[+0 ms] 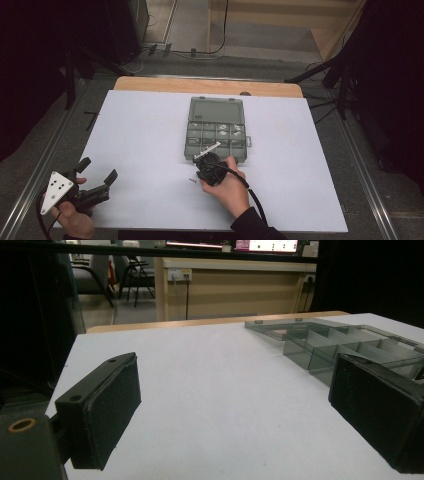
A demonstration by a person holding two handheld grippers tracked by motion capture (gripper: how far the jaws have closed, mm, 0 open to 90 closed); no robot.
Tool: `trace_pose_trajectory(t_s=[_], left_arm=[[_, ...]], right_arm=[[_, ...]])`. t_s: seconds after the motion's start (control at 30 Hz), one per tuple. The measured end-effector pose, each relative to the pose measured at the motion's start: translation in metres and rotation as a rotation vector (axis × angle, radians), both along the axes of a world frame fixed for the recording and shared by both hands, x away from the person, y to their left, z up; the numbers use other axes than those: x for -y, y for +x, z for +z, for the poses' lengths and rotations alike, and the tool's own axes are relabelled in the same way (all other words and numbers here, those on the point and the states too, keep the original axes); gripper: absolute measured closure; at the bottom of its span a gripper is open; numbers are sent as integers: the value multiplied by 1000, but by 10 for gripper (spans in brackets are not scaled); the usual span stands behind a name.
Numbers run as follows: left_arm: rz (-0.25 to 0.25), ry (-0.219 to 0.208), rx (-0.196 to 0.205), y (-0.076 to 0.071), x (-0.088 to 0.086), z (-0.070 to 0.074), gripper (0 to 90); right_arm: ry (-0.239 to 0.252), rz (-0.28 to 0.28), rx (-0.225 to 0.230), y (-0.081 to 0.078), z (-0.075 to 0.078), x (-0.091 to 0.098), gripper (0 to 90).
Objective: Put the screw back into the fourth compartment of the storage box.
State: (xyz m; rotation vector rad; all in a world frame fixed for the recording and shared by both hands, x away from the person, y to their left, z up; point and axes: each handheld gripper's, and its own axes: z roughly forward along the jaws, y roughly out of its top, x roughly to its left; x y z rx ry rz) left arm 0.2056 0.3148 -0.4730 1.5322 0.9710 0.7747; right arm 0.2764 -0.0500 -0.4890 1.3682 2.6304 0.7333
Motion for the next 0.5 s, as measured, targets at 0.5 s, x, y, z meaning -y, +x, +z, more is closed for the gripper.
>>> trace_pose_trajectory(t_s=[0.5], left_arm=[[-2, 1, 0, 0, 2, 0, 65]], right_arm=[[22, -5, 25, -1, 17, 18, 900]])
